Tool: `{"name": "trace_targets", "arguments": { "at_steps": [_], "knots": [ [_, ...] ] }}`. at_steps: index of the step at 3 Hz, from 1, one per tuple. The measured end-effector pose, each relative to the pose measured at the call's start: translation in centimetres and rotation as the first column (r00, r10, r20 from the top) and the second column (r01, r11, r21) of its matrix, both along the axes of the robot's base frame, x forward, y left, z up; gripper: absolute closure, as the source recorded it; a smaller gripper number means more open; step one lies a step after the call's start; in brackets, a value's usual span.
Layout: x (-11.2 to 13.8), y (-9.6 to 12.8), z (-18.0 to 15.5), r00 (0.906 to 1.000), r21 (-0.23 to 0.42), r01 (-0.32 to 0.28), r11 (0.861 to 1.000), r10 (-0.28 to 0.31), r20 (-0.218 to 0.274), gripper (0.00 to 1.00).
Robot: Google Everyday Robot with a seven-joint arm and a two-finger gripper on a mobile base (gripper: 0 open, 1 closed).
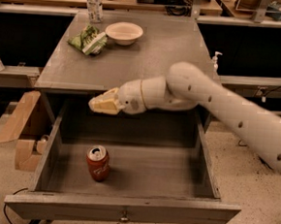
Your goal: Place coke can into top drawer
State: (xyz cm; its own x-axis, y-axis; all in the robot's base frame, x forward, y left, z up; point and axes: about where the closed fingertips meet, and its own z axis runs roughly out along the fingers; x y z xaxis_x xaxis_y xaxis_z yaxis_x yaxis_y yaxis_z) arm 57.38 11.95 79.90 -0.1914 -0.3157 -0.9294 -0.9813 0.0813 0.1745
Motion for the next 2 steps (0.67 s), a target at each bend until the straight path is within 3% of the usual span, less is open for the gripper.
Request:
{"name": "trace_targets", "arguments": {
  "at_steps": [1,2],
  "knots": [
    [1.9,0.2,6.0,0.9990,-0.113,-0.043,0.993,0.041,-0.019,1.00],
    [3.4,-1.0,11.6,0.9988,-0.228,-0.048,0.973,0.045,-0.017,1.00]
  ]
}}
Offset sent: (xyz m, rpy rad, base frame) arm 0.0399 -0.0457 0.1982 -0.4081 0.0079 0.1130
